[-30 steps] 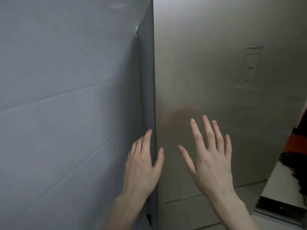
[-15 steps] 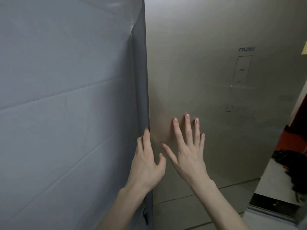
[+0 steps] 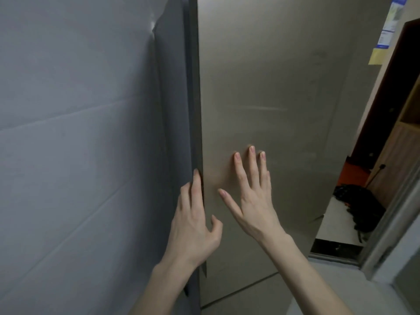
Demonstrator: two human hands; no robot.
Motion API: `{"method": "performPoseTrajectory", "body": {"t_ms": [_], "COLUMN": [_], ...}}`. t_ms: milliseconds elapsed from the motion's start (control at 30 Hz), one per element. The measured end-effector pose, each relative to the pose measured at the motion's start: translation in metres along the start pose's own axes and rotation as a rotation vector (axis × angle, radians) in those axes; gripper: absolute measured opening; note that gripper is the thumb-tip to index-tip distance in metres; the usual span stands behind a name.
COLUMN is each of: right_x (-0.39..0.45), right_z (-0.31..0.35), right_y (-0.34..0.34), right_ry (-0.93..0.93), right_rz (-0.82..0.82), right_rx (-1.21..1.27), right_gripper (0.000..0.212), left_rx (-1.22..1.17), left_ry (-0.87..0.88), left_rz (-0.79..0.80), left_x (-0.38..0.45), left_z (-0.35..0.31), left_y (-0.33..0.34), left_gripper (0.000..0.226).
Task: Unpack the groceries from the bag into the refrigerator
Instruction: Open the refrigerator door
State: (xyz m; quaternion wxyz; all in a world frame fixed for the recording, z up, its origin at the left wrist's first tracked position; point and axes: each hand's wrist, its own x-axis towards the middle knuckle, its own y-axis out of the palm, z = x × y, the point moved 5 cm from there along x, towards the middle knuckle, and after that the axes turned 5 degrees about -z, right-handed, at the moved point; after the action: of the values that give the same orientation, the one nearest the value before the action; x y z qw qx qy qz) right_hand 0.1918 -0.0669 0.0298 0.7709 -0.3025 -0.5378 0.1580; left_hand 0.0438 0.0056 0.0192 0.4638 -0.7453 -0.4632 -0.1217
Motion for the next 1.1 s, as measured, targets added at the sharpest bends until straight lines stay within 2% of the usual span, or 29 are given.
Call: {"method": "performPoseTrajectory", "body": {"t_ms": [200, 333, 467, 600, 800, 967, 1100], "right_x": [-0.031, -0.056, -0.074, -0.088, -0.12, -0.146, -0.164], "right_z": [0.003, 0.018, 0.042, 0.055, 0.027, 0.001, -0.023], "right_y": [-0.053, -0.103, -0.154, -0.194, -0.246, -0.285, -0.312], "right_ry": [-0.019, -0.062, -0.191, -0.258, -0.15, -0.093, -0.025], "right_rz": [-0.044, -0.149, -0.21, -0.251, -0.227, -0.2, -0.198], "right_rx": [-0.055, -0.054, -0.155, -0.302, -0.533, -0.585, -0.616], "right_gripper": [0.081, 0.079, 0.072, 0.07, 0.074, 0.077, 0.081], "left_rx": [0.046, 0.053, 0.027, 0.014, 0.019, 0.005, -0.004], "left_ry": [0.081, 0.14, 0.271, 0.367, 0.437, 0.433, 0.42], "left_rz": [0.067, 0.083, 0.035, 0.015, 0.005, -0.04, -0.05], "left_x": [-0.035, -0.064, -0.091, -0.117, -0.149, -0.161, -0.157], "left_z": [-0.029, -0.057, -0.088, -0.127, -0.176, -0.21, -0.236], "left_y": [-0.002, 0.002, 0.005, 0.016, 0.028, 0.029, 0.032], "left_gripper": [0.114, 0.115, 0.107, 0.089, 0.083, 0.066, 0.066]}}
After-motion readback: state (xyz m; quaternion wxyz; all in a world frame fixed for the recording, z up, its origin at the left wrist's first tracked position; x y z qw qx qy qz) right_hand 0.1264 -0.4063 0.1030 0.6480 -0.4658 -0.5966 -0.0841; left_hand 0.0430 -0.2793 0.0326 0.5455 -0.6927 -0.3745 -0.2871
